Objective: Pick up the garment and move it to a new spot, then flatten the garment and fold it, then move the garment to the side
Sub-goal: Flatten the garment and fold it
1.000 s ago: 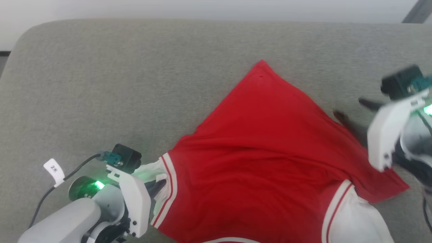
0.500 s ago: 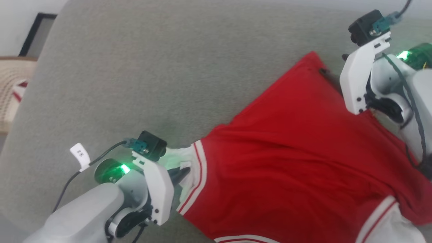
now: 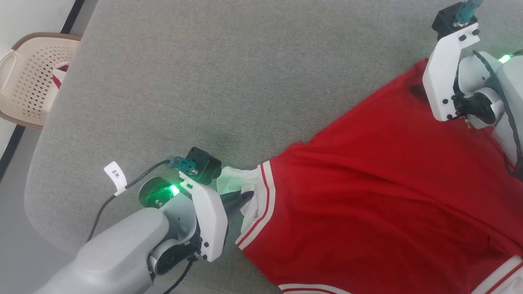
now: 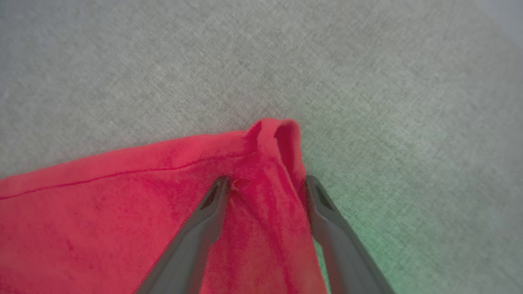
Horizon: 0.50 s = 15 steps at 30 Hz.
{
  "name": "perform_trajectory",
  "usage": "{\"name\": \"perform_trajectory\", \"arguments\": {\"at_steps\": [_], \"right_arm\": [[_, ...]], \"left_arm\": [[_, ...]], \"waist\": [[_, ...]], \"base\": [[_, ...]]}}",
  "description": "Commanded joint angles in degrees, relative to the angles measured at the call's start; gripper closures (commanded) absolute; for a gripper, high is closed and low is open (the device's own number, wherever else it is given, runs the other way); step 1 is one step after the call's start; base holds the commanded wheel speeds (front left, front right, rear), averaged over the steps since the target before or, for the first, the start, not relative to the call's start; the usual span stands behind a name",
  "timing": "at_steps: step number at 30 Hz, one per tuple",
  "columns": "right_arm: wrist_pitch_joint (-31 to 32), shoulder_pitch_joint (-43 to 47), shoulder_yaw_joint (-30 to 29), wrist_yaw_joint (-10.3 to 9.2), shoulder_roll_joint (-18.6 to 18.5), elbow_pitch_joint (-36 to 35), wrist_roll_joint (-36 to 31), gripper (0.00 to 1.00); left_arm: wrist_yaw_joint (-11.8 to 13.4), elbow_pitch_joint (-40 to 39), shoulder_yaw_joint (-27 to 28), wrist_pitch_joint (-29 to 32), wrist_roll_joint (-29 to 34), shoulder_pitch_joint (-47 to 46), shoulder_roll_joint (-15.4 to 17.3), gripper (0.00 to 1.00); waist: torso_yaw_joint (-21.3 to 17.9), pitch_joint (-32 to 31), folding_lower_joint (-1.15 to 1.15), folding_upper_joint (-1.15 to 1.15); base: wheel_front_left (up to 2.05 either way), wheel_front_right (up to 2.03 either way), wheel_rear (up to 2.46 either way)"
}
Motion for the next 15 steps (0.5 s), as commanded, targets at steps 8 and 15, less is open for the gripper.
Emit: {"name": "perform_trajectory", "arguments": {"at_steps": [8, 15], "right_arm": [[-0.58, 1.16, 4.07, -0.04, -0.37, 3.89, 3.42, 1.00], [-5.49, -2.92, 5.75, -0.02, 0.40, 1.32, 4.36, 1.00]], "left_arm": [[-0.26, 3.32, 1.07, 0.44, -1.12, -1.52, 1.36, 1.00], [1.31, 2.04, 3.74, 2.80, -2.57, -4.63, 4.44, 1.00]], "waist": [[-2.32, -1.83, 0.00, 0.00], [-5.93, -5.08, 0.00, 0.00]], "base": [[0.00, 0.00, 0.00], [0.00, 0.00, 0.00]]}}
